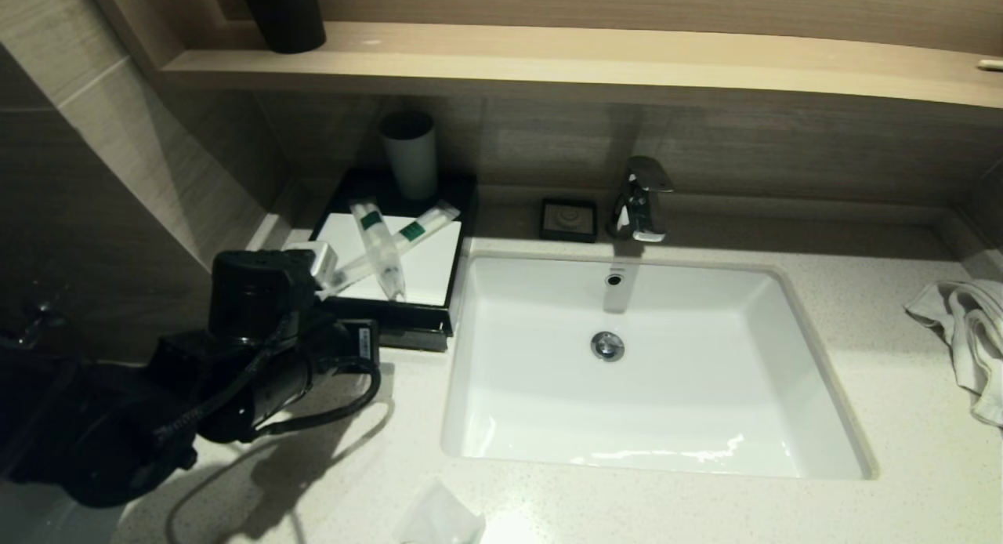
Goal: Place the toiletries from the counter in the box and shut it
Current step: Open the drawer
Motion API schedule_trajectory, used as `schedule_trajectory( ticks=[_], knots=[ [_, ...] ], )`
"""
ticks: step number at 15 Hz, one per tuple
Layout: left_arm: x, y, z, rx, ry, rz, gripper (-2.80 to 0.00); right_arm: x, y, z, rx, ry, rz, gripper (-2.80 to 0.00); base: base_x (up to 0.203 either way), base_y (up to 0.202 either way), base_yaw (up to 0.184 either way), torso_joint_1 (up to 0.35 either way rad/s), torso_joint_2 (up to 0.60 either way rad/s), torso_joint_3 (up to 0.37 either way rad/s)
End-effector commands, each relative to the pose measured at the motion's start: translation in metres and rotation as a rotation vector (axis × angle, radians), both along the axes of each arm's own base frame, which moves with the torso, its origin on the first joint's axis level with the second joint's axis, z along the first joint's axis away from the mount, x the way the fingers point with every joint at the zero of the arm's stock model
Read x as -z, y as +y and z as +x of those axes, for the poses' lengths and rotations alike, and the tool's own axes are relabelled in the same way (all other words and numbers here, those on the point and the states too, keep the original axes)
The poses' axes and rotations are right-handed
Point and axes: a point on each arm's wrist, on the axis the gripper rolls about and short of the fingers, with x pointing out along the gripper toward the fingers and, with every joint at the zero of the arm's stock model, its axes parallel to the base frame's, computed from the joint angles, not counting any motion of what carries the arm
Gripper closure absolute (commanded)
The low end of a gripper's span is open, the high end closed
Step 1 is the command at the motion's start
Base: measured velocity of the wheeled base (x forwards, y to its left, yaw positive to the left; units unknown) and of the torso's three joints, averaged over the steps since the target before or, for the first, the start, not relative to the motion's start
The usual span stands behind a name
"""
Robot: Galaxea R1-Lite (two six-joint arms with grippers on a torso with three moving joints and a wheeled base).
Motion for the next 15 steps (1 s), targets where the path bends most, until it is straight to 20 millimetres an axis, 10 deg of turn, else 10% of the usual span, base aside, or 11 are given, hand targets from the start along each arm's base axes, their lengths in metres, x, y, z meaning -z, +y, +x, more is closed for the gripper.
schedule_trajectory(
  ticks=[1,15],
  knots=[
    [0.0016,-0.0007,0.0011,-0.002,0.002,0.000,0.00,0.0001,0.0000,0.0000,-0.001,0.001,0.000,0.00,0.000,0.000,0.000,0.000,0.00,0.000],
    [0.0078,-0.0044,0.0104,-0.012,0.003,0.004,0.00,-0.0001,0.0000,0.0000,0.001,-0.001,0.000,0.00,0.000,0.000,0.000,0.000,0.00,0.000]
  ],
)
